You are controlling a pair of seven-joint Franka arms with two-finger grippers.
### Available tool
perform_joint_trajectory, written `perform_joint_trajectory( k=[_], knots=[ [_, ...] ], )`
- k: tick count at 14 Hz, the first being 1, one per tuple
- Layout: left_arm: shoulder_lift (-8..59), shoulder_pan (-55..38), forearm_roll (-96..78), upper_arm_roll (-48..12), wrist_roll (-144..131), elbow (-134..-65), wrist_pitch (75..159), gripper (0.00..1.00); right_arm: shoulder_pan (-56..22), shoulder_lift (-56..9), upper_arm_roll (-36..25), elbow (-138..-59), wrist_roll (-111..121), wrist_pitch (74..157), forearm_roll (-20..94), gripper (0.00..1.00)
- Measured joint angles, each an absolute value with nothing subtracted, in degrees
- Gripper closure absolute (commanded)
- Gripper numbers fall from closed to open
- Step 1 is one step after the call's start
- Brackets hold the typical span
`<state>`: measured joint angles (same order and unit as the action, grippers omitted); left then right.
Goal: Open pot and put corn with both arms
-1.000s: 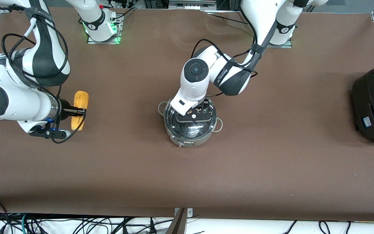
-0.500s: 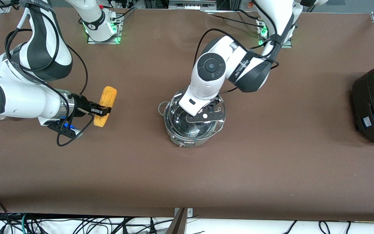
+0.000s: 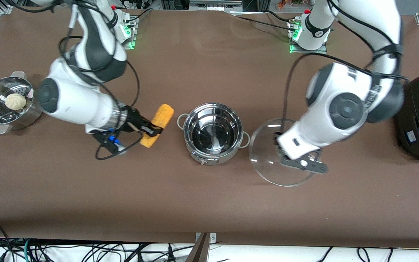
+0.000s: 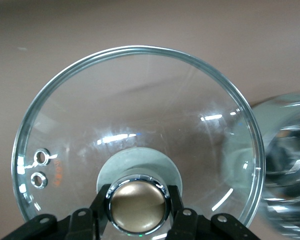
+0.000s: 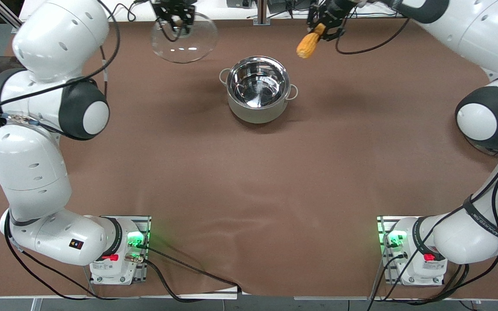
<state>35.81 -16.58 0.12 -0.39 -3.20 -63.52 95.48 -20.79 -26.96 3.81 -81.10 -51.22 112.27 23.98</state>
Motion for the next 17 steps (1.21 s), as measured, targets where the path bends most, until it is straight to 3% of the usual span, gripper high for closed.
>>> perform_joint_trajectory(
  k=[4, 7, 13, 17],
  knots=[
    [34.8, -9.6, 4.6, -0.6, 7.8, -69.0, 97.3, 0.82, -28.8, -30.9, 3.8, -81.1, -59.5, 123.0, 24.0, 0.96],
    [34.4, -2.8, 4.7, -2.5, 14.3, -77.0, 106.8, 0.81, -34.0, -35.1, 3.7, -81.2, -64.0, 129.6, 21.8, 0.94],
    [34.4, 1.0, 4.7, -4.7, 15.9, -91.8, 123.5, 0.78, -38.6, -41.6, 3.6, -81.2, -67.9, 131.2, 11.7, 0.93],
    [34.6, 1.1, 4.7, -4.8, 15.9, -95.5, 127.8, 0.76, -38.7, -44.1, 3.4, -81.1, -68.0, 131.5, 8.7, 0.91]
  ],
)
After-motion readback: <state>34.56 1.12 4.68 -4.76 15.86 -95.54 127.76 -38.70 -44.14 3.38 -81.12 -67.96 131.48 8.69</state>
